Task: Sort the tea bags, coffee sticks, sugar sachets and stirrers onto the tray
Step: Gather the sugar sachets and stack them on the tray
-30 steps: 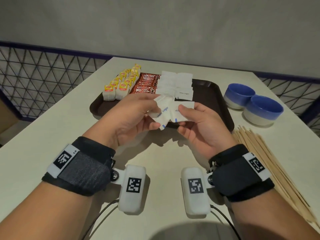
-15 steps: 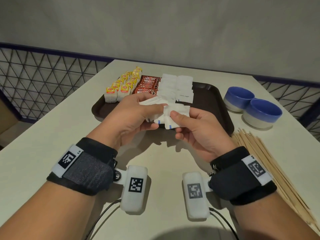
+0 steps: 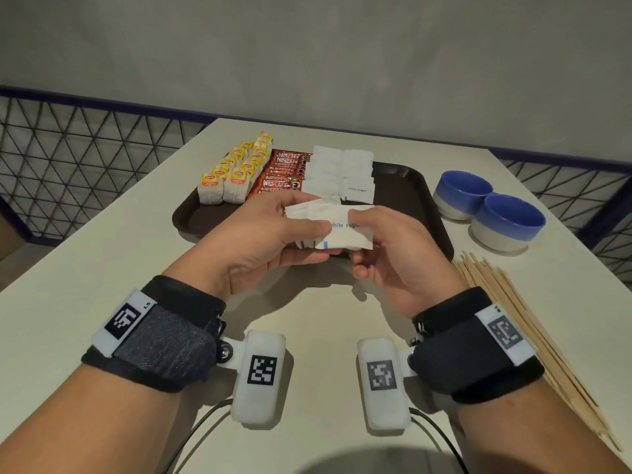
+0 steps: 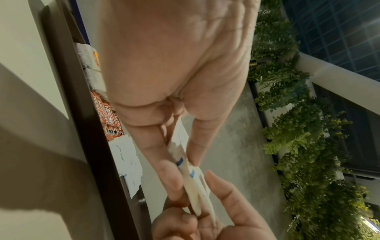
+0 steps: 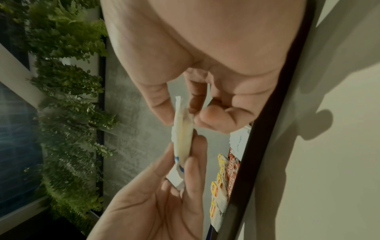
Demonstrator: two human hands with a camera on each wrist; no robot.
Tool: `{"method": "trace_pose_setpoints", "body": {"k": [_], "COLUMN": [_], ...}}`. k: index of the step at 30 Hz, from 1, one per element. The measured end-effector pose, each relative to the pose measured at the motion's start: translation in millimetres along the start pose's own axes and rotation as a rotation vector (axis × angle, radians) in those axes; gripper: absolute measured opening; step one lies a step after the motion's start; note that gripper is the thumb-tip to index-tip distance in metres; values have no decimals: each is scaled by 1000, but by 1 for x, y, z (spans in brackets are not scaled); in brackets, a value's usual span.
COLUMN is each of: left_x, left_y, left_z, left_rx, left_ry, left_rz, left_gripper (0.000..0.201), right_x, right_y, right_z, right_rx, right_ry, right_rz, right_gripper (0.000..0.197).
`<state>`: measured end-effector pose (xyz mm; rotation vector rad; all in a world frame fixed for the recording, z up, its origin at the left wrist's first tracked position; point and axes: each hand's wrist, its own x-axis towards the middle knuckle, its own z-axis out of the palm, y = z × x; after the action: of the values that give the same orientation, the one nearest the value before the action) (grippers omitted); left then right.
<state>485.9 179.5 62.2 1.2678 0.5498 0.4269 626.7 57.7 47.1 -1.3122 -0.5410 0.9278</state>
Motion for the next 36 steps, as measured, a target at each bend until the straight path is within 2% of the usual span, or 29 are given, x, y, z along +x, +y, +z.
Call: {"method": "trace_pose_setpoints", "body": {"k": [3, 9, 13, 16, 18, 20, 22, 28, 31, 36], "left_x": [-2, -4, -5, -4, -3, -3, -3, 3, 7, 11], "left_y": [1, 4, 8, 10, 11, 12, 12, 10, 8, 7], "left_z": [1, 3, 2, -1, -3, -4, -5, -10, -13, -14], "left_rx": [16, -5, -82, -134, -152, -147, -125, -10, -6, -20], "left_ry": [10, 29, 24, 44, 70, 86, 102, 193, 222, 222], "left_rz": [-8, -31, -56, -49, -52, -55, -55, -48, -62, -66], "left_gripper": [31, 28, 25, 32, 34, 32, 29, 27, 24, 23], "right_x": [0, -5, -13, -13, 0, 24, 51, 115, 136, 151], "right_y": [-2, -8, -25, -47, -66, -85, -97, -87, -76, -74], "right_z": [-4, -7, -14, -25, -30, -33, -33, -32, -38, -30], "right_rx": [-59, -212, -108, 13, 6, -111, -332, -1059, -1135, -1147], "right_ry": [11, 7, -4, 55, 109, 150, 140, 155, 168, 161], "right_rz": [-16, -8, 23, 0, -31, -46, -23, 170, 179, 214], "right_gripper": [7, 4, 4, 4, 3, 8, 10, 15, 20, 13]}}
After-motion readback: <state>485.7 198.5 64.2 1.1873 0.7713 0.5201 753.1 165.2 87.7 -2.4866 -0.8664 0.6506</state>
